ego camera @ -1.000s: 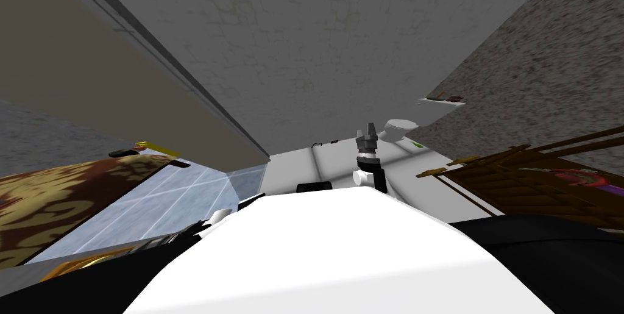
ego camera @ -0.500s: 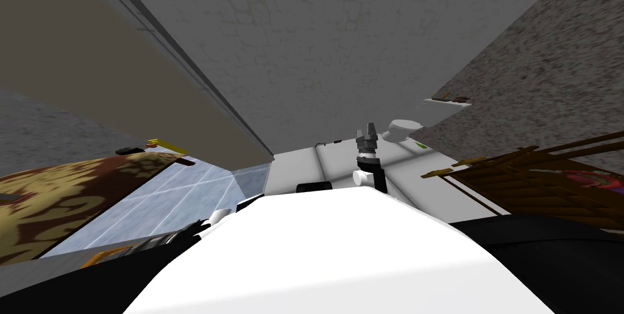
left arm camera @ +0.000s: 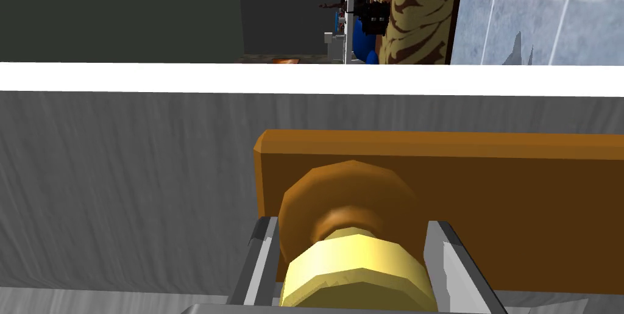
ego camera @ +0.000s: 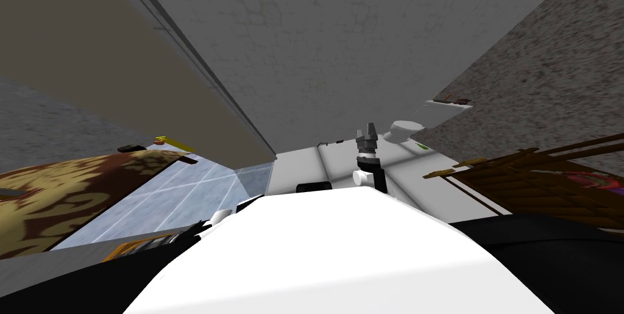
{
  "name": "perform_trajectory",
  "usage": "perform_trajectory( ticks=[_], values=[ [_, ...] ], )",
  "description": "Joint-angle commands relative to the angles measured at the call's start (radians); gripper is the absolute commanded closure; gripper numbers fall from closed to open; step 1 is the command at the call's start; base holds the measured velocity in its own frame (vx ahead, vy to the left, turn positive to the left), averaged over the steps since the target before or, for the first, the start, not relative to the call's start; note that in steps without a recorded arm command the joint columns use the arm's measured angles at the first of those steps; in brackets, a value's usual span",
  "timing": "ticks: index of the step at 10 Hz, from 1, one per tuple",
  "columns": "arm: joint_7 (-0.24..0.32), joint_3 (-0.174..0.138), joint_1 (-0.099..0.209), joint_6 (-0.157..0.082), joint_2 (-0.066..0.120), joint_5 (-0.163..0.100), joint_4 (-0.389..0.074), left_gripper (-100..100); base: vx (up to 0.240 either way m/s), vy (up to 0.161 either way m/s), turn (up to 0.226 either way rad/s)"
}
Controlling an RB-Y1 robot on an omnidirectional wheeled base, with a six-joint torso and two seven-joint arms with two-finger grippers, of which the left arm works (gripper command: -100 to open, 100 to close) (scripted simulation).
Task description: Push the door open
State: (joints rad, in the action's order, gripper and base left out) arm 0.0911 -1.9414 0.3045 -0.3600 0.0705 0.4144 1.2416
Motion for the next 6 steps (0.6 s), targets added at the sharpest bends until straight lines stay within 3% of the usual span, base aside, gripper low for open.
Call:
perform_trajectory(
  ticks=[1,5,6],
  values=[
    [0.0,0.0,0.0,0.0,0.0,0.0,0.0,100,0.006,-0.038,0.006],
    [0.0,0.0,0.0,0.0,0.0,0.0,0.0,100,0.001,-0.005,0.002],
    [0.004,0.013,0.003,0.003,0.01,0.003,0.009,100,0.005,0.104,0.128]
  ],
)
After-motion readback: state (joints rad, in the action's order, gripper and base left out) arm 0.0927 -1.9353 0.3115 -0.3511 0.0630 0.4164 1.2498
